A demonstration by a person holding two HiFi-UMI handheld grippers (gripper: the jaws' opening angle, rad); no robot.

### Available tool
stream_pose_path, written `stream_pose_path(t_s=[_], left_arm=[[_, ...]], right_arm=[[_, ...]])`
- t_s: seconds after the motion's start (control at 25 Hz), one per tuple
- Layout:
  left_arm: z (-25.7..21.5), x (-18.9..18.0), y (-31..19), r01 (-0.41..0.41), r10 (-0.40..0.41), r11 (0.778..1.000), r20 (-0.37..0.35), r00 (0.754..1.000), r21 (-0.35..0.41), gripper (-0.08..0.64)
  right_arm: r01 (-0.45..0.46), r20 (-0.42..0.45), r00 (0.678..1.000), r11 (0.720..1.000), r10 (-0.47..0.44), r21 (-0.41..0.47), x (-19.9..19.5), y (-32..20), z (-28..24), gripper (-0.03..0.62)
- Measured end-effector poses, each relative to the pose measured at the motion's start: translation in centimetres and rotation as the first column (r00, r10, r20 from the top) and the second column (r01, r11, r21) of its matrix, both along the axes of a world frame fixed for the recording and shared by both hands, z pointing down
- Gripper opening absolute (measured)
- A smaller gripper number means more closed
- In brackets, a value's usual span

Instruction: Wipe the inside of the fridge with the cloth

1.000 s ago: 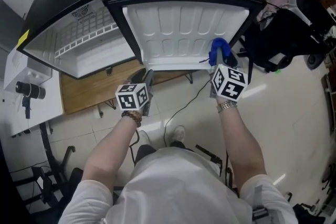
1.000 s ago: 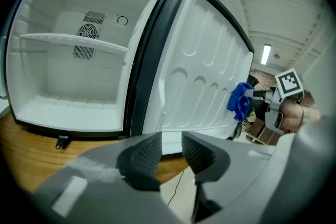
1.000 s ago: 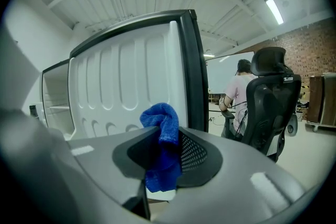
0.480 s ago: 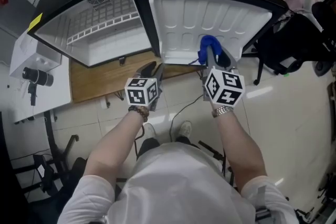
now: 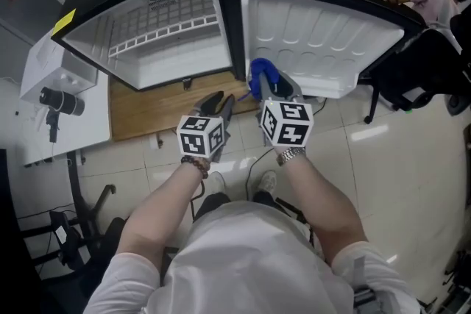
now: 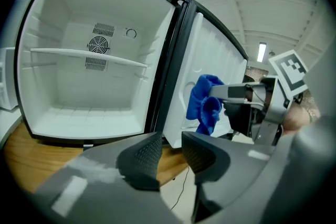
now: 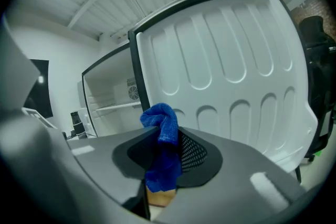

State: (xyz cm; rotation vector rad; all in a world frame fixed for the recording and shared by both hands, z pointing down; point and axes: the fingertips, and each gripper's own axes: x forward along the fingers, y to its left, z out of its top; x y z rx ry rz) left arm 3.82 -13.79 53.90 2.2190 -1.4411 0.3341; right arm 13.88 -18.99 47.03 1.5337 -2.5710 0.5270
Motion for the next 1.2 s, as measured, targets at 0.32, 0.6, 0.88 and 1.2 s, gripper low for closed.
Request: stream_pose_path(t_s=[0.32,0.6,0.88,1.2], left_arm=[[0.5,-1.7,0.7,0.005,-0.005,1.0,-0.005,1.0,-0.013,0.112],[1.1,-1.9,0.8,0.006,-0.006,1.0,-0.009,1.0,-0.025,0.112],[1.5,-1.1,0.7,-0.001,0.001,0.999,-0.009,1.0,-0.032,0.112],[1.7,0.5,0.3,-0.022,0.021,0.999,-0.013,1.0,-0.035,0.112]], right_arm=[[-0.023,-0.028,0.999,0.995,0.021,-0.093,-0.8,-1.4,3.6,0.094],[-0.04,-0.046,0.998,0.986,0.033,-0.163,-0.3,-2.0,5.8,0.094],[-0.055,-0.057,0.997,0.979,0.045,-0.195,0.8,-1.9,6.7,0.094],[-0.091,-0.07,0.994,0.977,0.079,-0.194,3.3,-1.9,6.9,0.094]])
